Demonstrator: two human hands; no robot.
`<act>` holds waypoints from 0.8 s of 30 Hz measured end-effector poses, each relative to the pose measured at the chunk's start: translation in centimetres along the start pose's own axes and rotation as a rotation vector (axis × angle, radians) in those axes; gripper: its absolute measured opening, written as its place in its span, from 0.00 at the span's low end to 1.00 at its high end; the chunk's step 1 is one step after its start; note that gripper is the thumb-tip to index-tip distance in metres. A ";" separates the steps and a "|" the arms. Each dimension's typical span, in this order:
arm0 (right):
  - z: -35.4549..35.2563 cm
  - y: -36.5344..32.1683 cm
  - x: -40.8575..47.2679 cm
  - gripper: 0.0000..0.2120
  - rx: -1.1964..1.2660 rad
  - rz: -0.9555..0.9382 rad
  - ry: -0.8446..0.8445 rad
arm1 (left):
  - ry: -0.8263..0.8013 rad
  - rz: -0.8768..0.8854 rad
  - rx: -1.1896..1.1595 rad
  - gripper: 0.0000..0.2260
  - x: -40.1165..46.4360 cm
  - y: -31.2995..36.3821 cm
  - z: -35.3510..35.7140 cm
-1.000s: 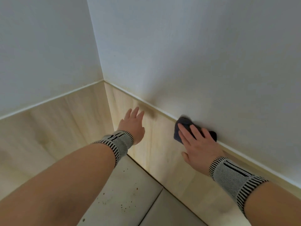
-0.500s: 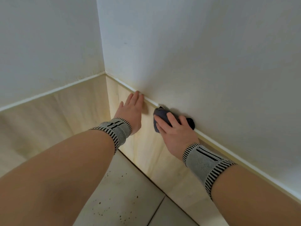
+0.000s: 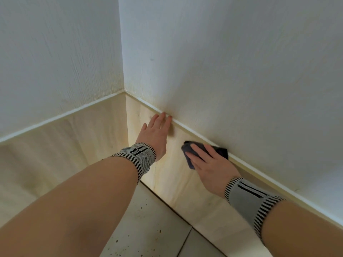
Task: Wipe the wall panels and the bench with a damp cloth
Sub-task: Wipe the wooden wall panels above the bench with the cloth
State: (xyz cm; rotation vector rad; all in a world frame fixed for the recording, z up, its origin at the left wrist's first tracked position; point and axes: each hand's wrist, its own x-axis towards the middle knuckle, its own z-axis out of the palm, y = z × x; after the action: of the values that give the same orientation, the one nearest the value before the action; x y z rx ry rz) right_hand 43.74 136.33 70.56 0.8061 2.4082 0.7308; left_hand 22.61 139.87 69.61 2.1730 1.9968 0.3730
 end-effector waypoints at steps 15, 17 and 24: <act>-0.3 -0.7 1.6 0.26 -0.002 0.030 -0.029 | 0.011 0.047 -0.074 0.43 0.0 -1.0 0.4; -1.8 -0.7 4.5 0.25 0.029 0.082 0.048 | 0.005 0.070 -0.062 0.41 0.1 -1.4 0.1; -0.4 0.0 2.3 0.26 0.010 0.093 0.045 | -0.011 0.095 -0.051 0.42 0.2 -1.7 0.0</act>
State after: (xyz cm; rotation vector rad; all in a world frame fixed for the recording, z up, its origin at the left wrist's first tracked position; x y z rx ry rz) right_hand 41.87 137.69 70.25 0.9198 2.4295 0.7813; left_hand 21.02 140.26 69.17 2.2396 1.8623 0.4193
